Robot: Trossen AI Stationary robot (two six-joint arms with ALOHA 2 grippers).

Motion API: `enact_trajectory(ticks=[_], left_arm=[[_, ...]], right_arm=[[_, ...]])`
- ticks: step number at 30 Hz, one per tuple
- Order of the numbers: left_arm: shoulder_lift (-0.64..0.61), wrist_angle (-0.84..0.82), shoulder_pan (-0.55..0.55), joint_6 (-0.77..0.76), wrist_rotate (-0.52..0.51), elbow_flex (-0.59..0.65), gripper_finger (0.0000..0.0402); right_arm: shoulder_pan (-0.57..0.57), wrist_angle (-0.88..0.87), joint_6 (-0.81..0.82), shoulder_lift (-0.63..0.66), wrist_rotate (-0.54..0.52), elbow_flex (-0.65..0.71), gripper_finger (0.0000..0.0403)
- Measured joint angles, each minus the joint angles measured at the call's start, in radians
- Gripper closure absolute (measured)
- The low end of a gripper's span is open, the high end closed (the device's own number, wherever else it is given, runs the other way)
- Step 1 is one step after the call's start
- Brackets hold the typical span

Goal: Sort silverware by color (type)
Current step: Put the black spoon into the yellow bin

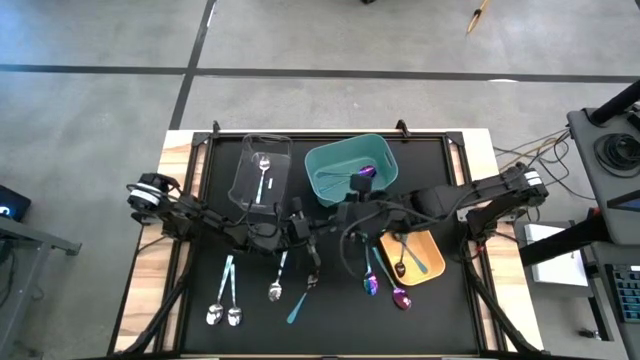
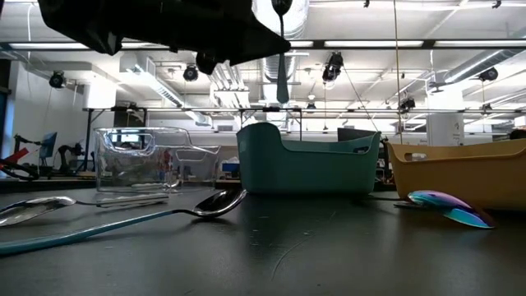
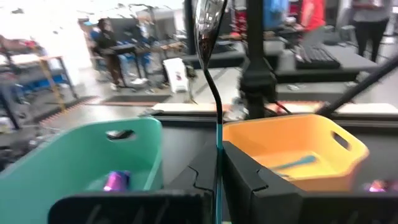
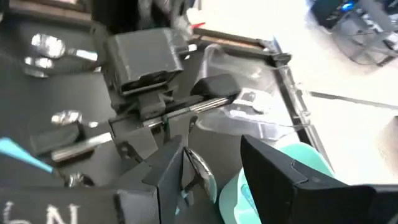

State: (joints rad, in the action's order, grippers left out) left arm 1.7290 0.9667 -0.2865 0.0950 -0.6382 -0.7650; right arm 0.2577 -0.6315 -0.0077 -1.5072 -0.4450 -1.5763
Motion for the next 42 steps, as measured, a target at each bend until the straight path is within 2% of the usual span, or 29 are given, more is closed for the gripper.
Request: enact_trajectory(ticks=[7, 13, 19, 29, 36, 42], left_arm=[[-0.006, 0.054, 0.002, 0.084, -0.027, 0.0, 0.0401], [-0.013, 0.057, 0.006, 0.089, -0.025, -0.002, 0.0402], [-0.018, 0.129, 0.007, 0.11, 0.019, -0.006, 0.0401], [-0.02, 0.171, 0.01, 0.129, 0.056, -0.006, 0.0401], [-0.02, 0.221, 0.016, 0.133, 0.056, -0.006, 0.0401], [-0.021, 0.223, 0.032, 0.133, 0.056, -0.027, 0.0401]], right_arm=[[0.005, -0.039, 0.037, 0.083, -0.011, 0.001, 0.025], [0.011, -0.074, 0.034, 0.146, -0.001, 0.009, 0.025], [0.013, -0.056, 0.054, 0.198, 0.007, 0.096, 0.025], [0.014, 0.345, -0.019, 0.224, 0.007, 0.361, 0.025], [0.004, 0.63, -0.065, 0.214, 0.003, 0.459, 0.025], [-0.018, 0.787, -0.071, 0.214, 0.0, 0.536, 0.0251]])
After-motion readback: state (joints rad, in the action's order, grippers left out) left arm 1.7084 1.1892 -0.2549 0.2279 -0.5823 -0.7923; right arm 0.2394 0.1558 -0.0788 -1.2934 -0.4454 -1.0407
